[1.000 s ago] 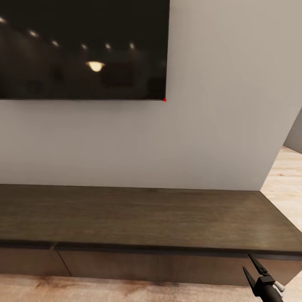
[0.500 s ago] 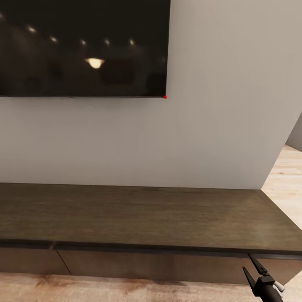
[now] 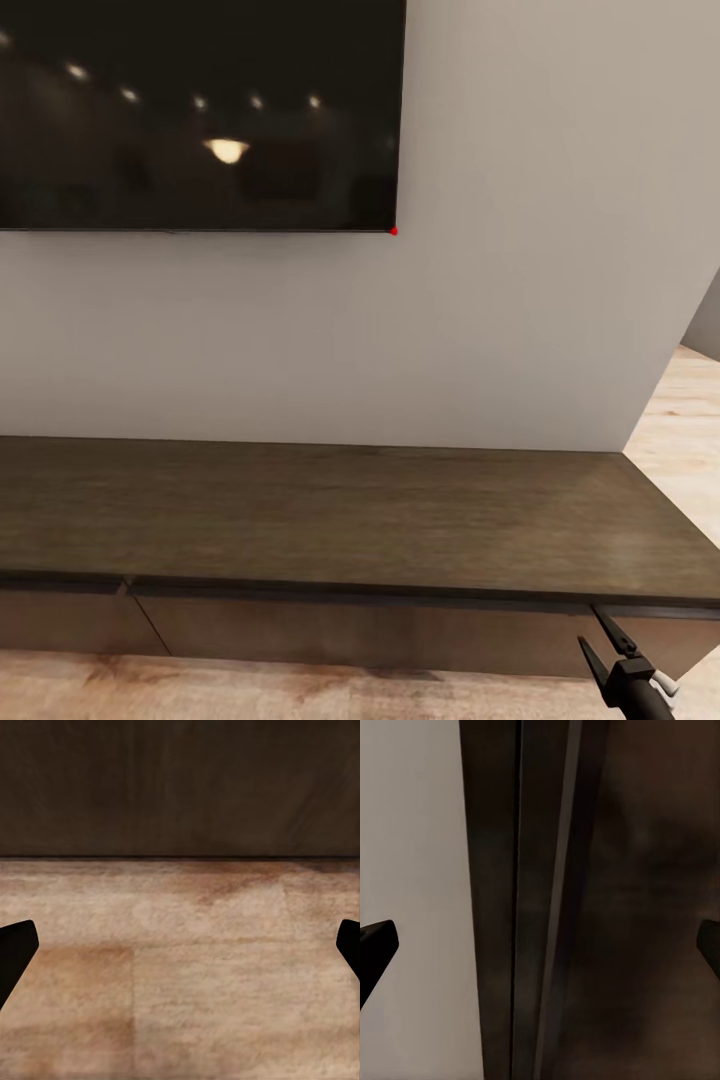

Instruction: Place each of the two pumpkins and all three candles from the living room inside a cabinet in the living room (use any cabinet), then make sure every cabinet is closed, and position the cauldron so it is next to a table in the living room.

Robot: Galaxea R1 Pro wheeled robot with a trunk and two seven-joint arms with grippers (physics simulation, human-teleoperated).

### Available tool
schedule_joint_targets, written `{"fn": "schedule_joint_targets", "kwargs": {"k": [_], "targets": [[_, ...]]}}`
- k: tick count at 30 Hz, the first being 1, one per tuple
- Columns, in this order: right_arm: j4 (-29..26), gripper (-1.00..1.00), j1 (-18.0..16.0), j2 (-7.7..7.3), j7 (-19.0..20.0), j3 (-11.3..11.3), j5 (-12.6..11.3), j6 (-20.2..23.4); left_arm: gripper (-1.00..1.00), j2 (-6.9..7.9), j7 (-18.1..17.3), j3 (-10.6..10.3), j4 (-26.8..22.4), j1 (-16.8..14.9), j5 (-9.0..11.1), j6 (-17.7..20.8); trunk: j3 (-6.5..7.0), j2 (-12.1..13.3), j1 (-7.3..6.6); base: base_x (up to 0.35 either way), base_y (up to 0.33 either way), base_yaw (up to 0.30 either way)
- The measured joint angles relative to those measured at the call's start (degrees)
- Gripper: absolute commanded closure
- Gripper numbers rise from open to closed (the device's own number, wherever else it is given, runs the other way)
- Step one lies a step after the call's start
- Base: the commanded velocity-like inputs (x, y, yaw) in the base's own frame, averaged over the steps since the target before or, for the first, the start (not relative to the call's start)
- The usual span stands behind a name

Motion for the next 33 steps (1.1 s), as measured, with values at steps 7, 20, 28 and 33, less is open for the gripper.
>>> {"fn": "schedule_joint_targets", "kwargs": {"k": [7,20,28,33], "targets": [[-0.02,-1.00,0.00,0.04,0.00,0.00,0.00,0.00,-1.00,0.00,0.11,-0.03,0.00,0.00,-0.43,0.00,0.00,0.00,-0.01,0.083,0.000,0.000],[0.00,-1.00,0.00,0.05,0.00,0.00,0.00,0.00,-1.00,0.00,0.07,-0.08,0.00,0.00,-0.51,-0.09,0.00,0.00,0.00,0.010,0.000,0.000],[0.00,-1.00,0.00,0.05,0.00,0.00,0.05,0.00,-1.00,0.00,0.01,-0.07,0.04,0.00,-0.57,-1.37,0.00,0.00,0.00,0.090,0.000,0.000],[-0.05,-1.00,0.00,0.05,-0.06,0.00,0.07,0.00,-1.00,0.00,-0.01,-0.08,0.05,0.00,-0.56,-1.51,0.00,0.00,0.00,0.015,0.000,0.000]]}}
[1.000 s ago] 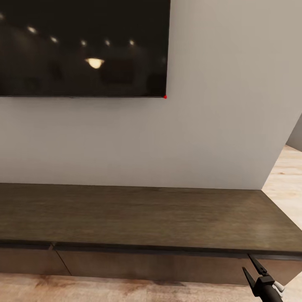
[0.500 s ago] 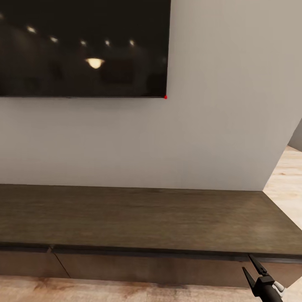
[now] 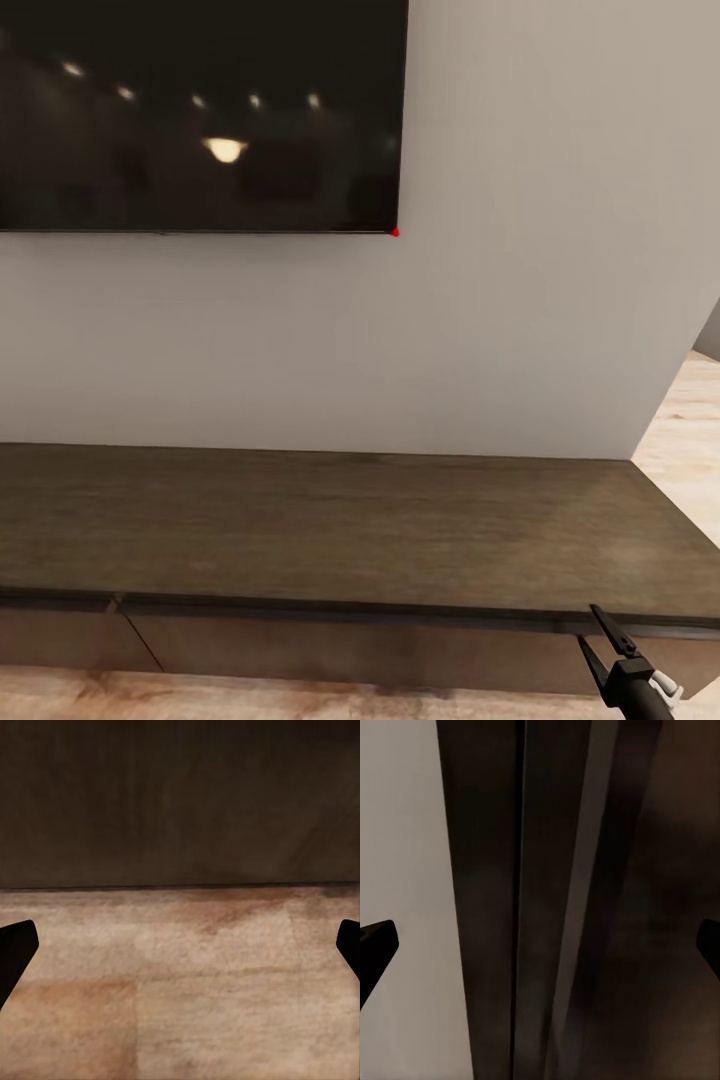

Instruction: Place each of the two pumpkins and all three candles from the living room inside a cabinet in the living room (use any cabinet), then make sure every cabinet is closed, and position the cauldron so it is next to a table in the living room.

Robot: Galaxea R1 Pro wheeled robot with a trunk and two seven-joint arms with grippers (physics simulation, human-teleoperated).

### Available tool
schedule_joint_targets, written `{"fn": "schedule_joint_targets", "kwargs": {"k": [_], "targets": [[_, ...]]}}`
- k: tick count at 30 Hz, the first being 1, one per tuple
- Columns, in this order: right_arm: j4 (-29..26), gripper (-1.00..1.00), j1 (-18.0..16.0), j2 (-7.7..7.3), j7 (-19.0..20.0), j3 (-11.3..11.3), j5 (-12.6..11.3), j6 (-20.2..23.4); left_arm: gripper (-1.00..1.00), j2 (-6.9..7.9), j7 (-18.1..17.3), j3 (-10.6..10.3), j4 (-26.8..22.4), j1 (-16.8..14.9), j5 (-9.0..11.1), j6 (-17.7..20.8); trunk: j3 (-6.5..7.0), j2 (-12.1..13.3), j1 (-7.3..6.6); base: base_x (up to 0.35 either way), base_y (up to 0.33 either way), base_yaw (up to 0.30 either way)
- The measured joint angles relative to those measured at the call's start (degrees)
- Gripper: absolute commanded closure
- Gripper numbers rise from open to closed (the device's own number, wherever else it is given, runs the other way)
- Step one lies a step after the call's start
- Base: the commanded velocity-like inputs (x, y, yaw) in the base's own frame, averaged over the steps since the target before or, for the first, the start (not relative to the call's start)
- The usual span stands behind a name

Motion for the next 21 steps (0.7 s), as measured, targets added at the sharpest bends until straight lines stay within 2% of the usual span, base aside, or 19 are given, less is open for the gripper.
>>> {"fn": "schedule_joint_targets", "kwargs": {"k": [4,8,21], "targets": [[0.01,-1.00,0.00,0.05,-0.02,0.04,0.00,0.00,-1.00,0.00,0.00,0.00,-0.01,0.00,0.04,-0.03,0.00,0.00,0.00,0.003,0.000,0.000],[-0.01,-1.00,0.00,0.08,-0.03,0.08,0.01,-0.10,-1.00,0.00,-0.01,0.00,-0.04,0.00,0.05,-0.04,-0.88,-0.05,0.10,0.000,0.000,0.000],[-0.04,-1.00,0.00,0.09,-0.03,0.09,0.01,-0.18,-1.00,0.00,0.00,0.00,-0.05,0.00,0.09,-0.04,-0.89,-0.05,0.10,0.000,0.000,0.000]]}}
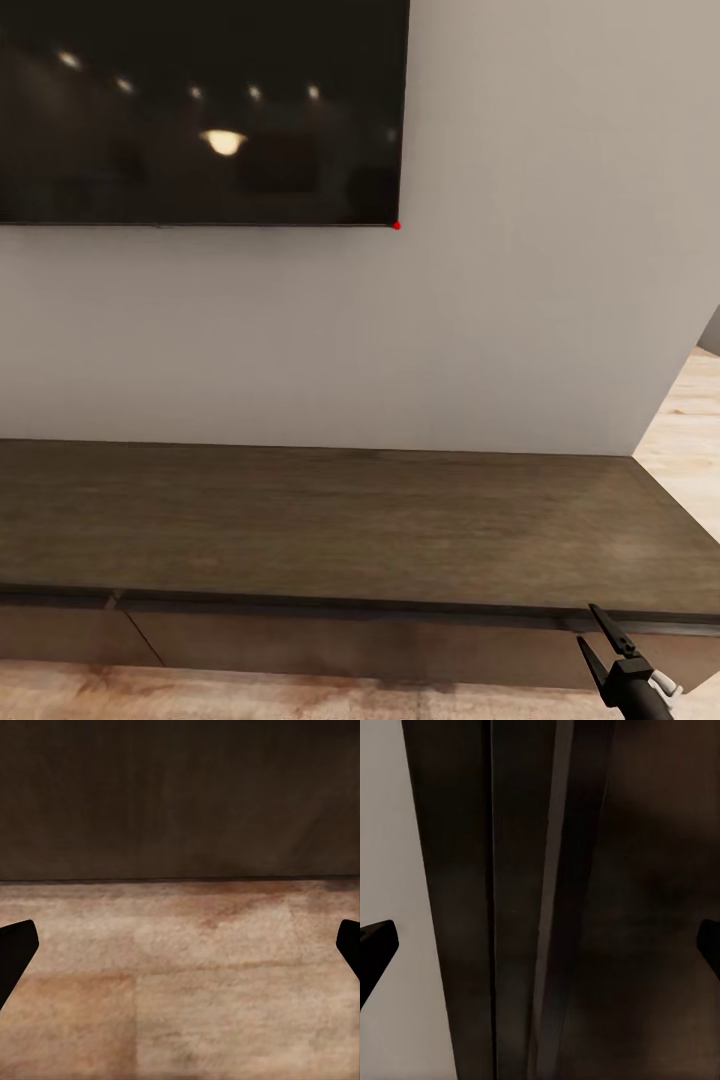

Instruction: Place each of the two pumpkins and all three candles from the living room inside a cabinet in the living room (use any cabinet), then make sure every cabinet is closed, and position the cauldron so it is next to a table in the living room.

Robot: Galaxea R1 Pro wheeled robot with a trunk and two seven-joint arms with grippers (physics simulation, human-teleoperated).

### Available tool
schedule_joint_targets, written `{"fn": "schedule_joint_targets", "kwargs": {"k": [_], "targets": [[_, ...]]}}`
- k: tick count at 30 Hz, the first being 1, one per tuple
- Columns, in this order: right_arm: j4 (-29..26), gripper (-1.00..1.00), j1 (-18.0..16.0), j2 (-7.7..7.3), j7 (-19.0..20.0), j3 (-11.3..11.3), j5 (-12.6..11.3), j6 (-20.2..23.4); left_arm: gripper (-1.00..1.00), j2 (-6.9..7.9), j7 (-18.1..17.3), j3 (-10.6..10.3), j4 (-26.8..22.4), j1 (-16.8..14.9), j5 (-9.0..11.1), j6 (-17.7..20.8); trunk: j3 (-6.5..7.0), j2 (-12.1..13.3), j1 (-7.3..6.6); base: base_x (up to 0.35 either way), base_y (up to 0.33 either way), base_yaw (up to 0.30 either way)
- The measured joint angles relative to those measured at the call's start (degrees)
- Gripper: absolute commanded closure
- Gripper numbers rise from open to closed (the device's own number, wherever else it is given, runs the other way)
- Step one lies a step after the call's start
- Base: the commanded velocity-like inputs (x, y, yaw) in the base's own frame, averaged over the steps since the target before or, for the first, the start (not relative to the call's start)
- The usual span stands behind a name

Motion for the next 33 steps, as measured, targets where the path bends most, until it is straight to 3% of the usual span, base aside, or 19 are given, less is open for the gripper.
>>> {"fn": "schedule_joint_targets", "kwargs": {"k": [33], "targets": [[0.00,-1.00,0.00,0.00,-0.08,0.17,0.01,-0.25,-1.00,0.00,0.04,0.00,0.08,0.00,-0.09,0.00,0.00,0.00,0.00,-0.013,0.000,0.000]]}}
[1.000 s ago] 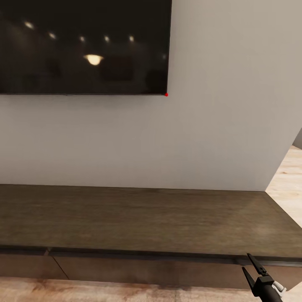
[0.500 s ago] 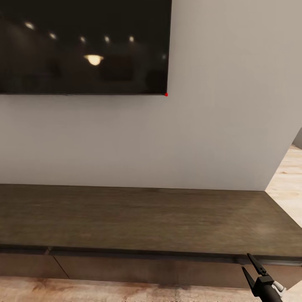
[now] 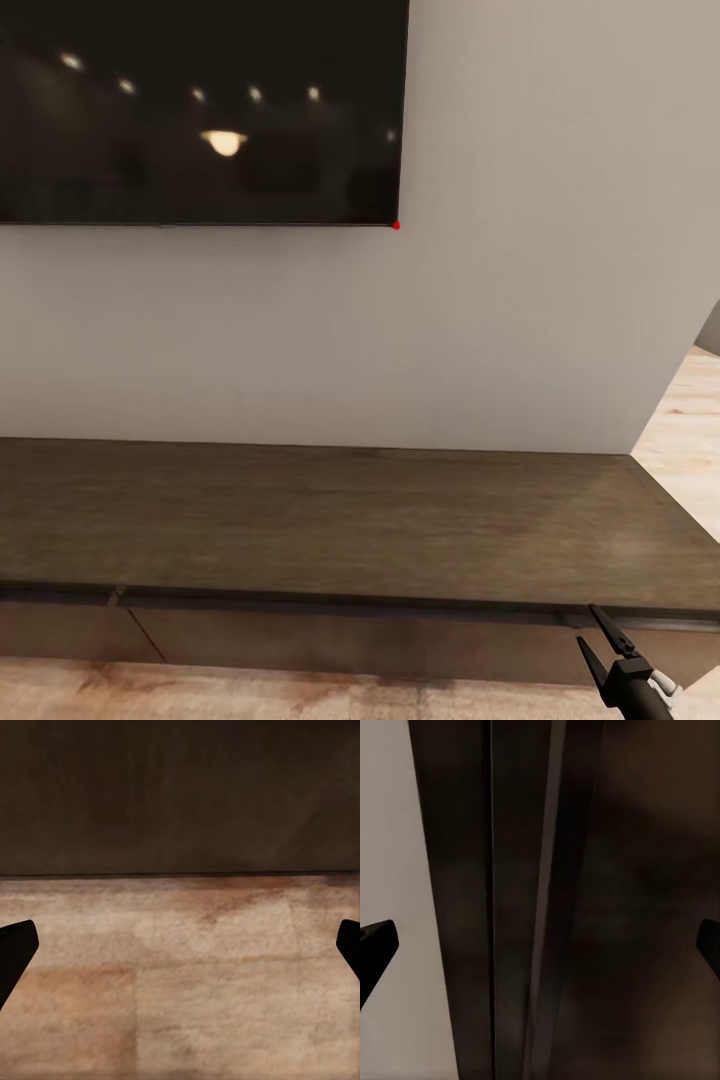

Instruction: Place each of the two pumpkins and all three candles from the living room inside a cabinet in the living room (use any cabinet), then make sure every cabinet is closed, and position the cauldron so it is next to a table in the living room.

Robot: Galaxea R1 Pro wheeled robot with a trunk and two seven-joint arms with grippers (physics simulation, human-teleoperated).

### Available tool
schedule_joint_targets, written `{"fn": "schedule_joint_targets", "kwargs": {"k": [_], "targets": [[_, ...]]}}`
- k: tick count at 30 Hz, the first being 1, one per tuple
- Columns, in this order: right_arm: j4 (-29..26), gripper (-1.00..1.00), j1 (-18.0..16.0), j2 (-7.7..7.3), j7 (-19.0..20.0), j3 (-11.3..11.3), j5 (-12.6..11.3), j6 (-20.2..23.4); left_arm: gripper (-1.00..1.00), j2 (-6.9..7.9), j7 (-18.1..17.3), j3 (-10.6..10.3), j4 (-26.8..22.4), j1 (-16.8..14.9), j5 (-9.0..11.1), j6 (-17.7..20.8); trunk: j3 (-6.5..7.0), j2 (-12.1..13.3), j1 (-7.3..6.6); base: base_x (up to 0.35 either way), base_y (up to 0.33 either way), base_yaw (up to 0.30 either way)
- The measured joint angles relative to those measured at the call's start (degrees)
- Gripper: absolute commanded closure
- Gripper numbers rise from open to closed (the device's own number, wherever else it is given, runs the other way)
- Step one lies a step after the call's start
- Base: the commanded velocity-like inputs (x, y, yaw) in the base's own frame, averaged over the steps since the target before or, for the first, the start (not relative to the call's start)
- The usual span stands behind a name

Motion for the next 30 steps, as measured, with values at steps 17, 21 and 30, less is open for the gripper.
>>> {"fn": "schedule_joint_targets", "kwargs": {"k": [17,21,30], "targets": [[0.00,1.00,0.00,0.00,0.00,0.09,0.00,-0.09,-1.00,0.00,0.04,0.00,0.00,0.00,0.00,0.00,0.00,0.00,0.00,-0.005,0.000,0.000],[0.08,1.00,0.03,0.00,-0.26,0.01,0.41,-0.61,-1.00,0.00,0.05,0.00,-0.01,0.00,0.00,0.00,-0.01,0.00,0.00,0.000,0.000,0.000],[0.12,1.00,0.05,0.00,-0.47,-0.10,0.62,-0.84,-1.00,0.00,0.05,0.00,-0.01,0.00,0.00,0.00,-0.01,0.00,0.00,0.000,0.000,0.000]]}}
